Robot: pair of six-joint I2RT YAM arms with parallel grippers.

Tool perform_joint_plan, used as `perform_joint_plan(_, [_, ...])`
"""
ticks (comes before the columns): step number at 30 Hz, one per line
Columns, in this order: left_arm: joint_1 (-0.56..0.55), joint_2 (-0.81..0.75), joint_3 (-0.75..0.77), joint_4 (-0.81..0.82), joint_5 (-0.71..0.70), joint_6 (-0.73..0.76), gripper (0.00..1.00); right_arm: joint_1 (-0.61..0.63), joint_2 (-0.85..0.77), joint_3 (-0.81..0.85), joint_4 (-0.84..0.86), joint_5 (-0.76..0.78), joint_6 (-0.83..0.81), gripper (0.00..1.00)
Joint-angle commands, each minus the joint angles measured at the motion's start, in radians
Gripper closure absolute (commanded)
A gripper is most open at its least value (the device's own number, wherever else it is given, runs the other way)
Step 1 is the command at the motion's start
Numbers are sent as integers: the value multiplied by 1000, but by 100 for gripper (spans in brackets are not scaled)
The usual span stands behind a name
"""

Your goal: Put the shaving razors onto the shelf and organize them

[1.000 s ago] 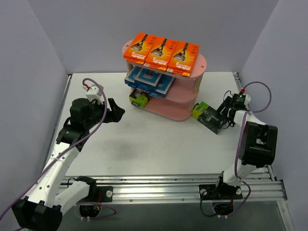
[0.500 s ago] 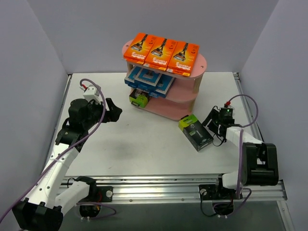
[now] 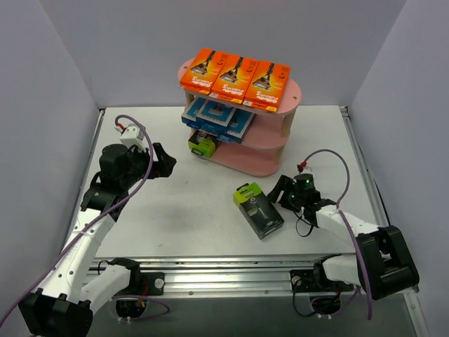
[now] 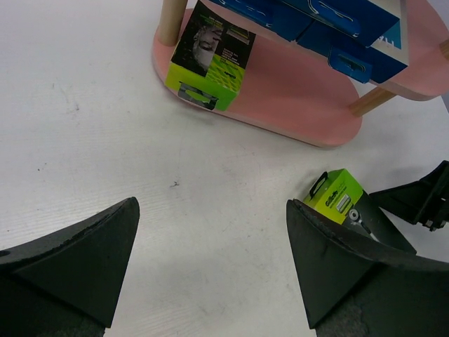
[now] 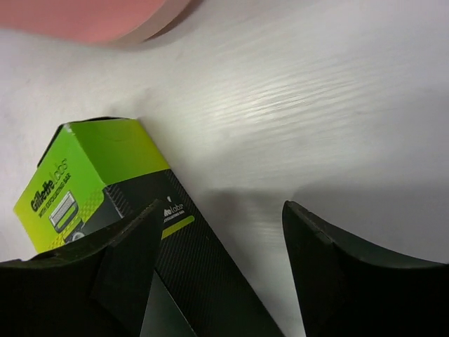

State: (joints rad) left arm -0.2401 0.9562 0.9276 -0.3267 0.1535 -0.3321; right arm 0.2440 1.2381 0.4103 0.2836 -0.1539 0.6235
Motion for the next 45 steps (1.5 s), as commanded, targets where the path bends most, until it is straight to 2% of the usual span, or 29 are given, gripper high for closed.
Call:
perform_joint_plan(1, [9, 13, -3, 8, 15, 2, 6, 121, -32, -5, 118, -21, 19, 36])
perform_joint_plan(4, [10, 24, -1, 8, 24, -1, 6, 190, 6, 22, 178, -38, 4, 35])
perform_joint_plan(8, [12, 36, -3, 9, 29, -1, 6, 221, 49, 97, 164, -35, -30, 35])
perform_joint_plan(17, [15, 41, -16, 61, 101, -44, 6, 209, -133, 148, -81, 137, -24, 30])
perform_joint_plan(21, [21, 15, -76, 132, 138, -84, 6, 215, -193, 102, -118, 104, 51, 31])
perform_joint_plan(25, [31, 45, -79, 121, 95, -142, 6, 228, -271, 38, -144, 86, 100, 33])
perform_joint_plan(30, [96, 96, -87, 158, 211, -150, 6, 258, -325, 31, -216, 82, 114, 35])
perform_joint_plan(34, [120, 98, -105, 206, 267, -154, 3, 323, -353, 36, -294, 99, 143, 36])
perform_joint_plan(40, [122, 85, -92, 169, 230, -127, 2, 402, -384, 39, -382, 103, 196, 37])
perform_joint_plan(45, [121, 88, -88, 164, 235, -124, 2, 505, -425, 59, -503, 230, 263, 35])
